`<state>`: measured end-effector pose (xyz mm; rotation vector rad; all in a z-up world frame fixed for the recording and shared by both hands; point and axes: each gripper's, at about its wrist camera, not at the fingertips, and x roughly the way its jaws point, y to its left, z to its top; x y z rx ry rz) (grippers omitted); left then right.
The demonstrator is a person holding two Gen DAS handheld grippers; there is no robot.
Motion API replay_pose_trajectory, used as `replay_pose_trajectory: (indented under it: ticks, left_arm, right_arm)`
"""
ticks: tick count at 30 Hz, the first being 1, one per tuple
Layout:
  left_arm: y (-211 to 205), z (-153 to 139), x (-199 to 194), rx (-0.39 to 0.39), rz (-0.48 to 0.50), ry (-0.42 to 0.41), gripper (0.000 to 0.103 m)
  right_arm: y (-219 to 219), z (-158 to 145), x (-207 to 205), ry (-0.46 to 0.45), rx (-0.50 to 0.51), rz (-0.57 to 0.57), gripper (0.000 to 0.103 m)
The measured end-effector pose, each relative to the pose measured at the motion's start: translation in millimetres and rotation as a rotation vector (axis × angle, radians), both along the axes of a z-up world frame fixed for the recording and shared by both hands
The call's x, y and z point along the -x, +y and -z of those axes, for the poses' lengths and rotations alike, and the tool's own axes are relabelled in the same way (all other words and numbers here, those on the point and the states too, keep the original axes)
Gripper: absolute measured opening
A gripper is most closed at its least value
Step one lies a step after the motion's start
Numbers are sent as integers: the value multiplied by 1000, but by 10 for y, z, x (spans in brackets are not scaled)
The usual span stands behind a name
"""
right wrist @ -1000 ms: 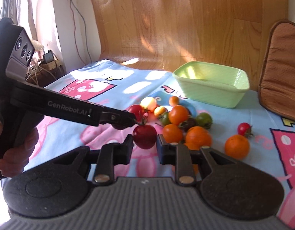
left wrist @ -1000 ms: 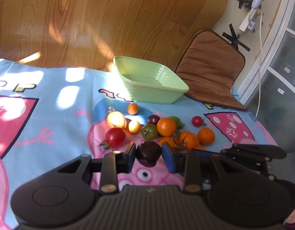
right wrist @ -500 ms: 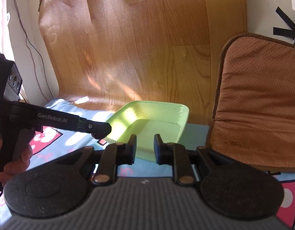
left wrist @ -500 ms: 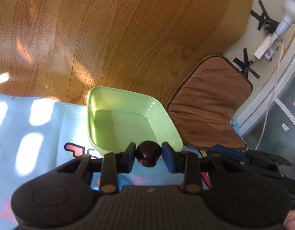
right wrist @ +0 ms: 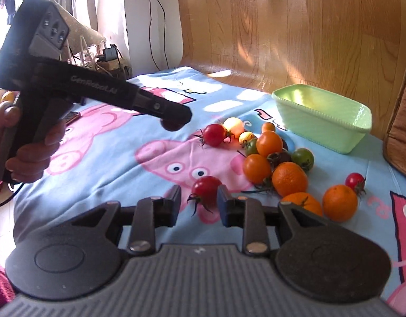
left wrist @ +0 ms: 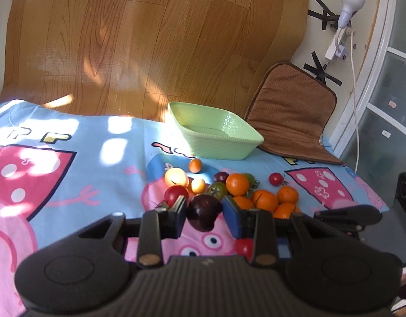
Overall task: Organize fruits
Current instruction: 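Grasp dark purple tomato with left tool while right tool grasps red cherry tomato, then carry both tomatoes over the green basket and open both tools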
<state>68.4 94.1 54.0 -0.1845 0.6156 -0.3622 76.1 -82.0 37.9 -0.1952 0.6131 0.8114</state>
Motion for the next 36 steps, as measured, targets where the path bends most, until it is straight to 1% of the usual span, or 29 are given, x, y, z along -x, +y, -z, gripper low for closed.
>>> replay_pose_trajectory:
  ticks: [1,2,5,7,8,10,11,13,15,18,20,21,23,26,28,31,34,36]
  left_arm:
    - [-1,19,31,-4,1,1,31]
    - [4,39,44,-3,2,6,31]
    - [17,99,63,3,-2,24,31]
    - [18,99,73,4,-1,29,31]
    - [19,86,70,6,0,31,31]
    - [11,35,42,13,10,37,31]
    - [-1,-7,12,13,17,37,31]
    - [-57,-153,-104,4,32,25,31]
    - [-148,-383,-302,-7,56,0,31]
    - [-302,-782,-712,-10,83,-35,31]
    - [-404,-961,-1027,-14,80,-47,31]
    - [-459,-991,-1192,-23,76,-46,31]
    - [-565,-915,-1537,-37,70,-13,31]
    - [-654,-550,-1995,-23,39,102,31]
    - [-696,-301,-2212,-26,30,161,31]
    - [-728,-28,-2397,-33,14,201,30]
    - [-754,90,-2490,-40,13,212,30]
    - [-751,125,-2522,-50,14,203,32]
  right_arm:
    - [25,13,-19,-5,5,9,50]
    - [21,33,-48,-6,9,8,51]
    - [103,136,-92,-1,65,38,51]
    - [46,150,-98,23,26,48,35]
    - [37,132,-103,35,25,56,31]
    - [-11,54,-122,56,12,77,31]
    - [-67,-41,-144,53,-7,81,31]
    - [-161,-280,-232,5,-20,99,31]
    - [-255,-539,-375,-40,-26,126,31]
    - [-422,-996,-767,-116,-11,204,31]
    - [-519,-1185,-1058,-120,-11,239,31]
    - [-549,-1219,-1201,-117,-6,247,31]
    - [-562,-1164,-1456,-98,3,270,31]
    - [-498,-838,-1788,-29,38,271,31]
    - [-451,-586,-1973,18,64,257,31]
    - [-376,-313,-2201,34,118,238,31]
    - [-311,-174,-2344,59,147,222,32]
    - [-254,-118,-2385,82,169,199,33]
